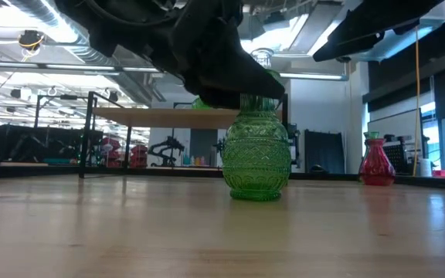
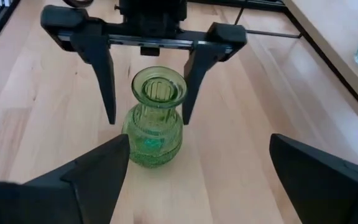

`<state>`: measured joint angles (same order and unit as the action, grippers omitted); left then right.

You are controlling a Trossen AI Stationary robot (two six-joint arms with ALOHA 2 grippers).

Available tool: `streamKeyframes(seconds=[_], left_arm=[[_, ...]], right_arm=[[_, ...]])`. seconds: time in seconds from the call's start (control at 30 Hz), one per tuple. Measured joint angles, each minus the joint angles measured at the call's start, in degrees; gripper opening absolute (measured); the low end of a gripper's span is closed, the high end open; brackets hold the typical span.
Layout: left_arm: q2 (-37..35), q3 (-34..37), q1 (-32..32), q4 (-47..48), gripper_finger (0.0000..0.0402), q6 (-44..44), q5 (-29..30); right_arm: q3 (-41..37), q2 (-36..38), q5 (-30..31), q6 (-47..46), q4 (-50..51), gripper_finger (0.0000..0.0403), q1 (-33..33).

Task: Sort vases onto shelf
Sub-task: Put the bottom green vase aligned with the other green vase on the shelf

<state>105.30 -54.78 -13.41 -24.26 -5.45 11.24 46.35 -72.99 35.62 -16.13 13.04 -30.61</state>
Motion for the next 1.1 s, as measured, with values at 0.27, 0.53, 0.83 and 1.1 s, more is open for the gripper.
streamKeyframes(seconds=[0.27,0.53,0.83,1.1], left_arm=[[0.00,0.00,0.04,0.78,0.0224,0.04,0.18],[-0.09,0.00,-0.15,0.83,0.0163,0.04,0.13],[-5.79,0.04,-1.64,6.89,0.0169,-0.44,2.34],[-18.80,0.00,-2.86,19.19,0.0169,-1.46,10.77]], right_arm=[[0.00,0.00,3.05,0.35,-0.03,0.0371,0.02],[0.00,0.00,5.17,3.09,-0.11,0.0371,0.02],[0.00,0.00,3.92,3.04,0.04,0.0371,0.02],[0.00,0.02,1.80,-0.18,0.29,0.0371,-0.11]])
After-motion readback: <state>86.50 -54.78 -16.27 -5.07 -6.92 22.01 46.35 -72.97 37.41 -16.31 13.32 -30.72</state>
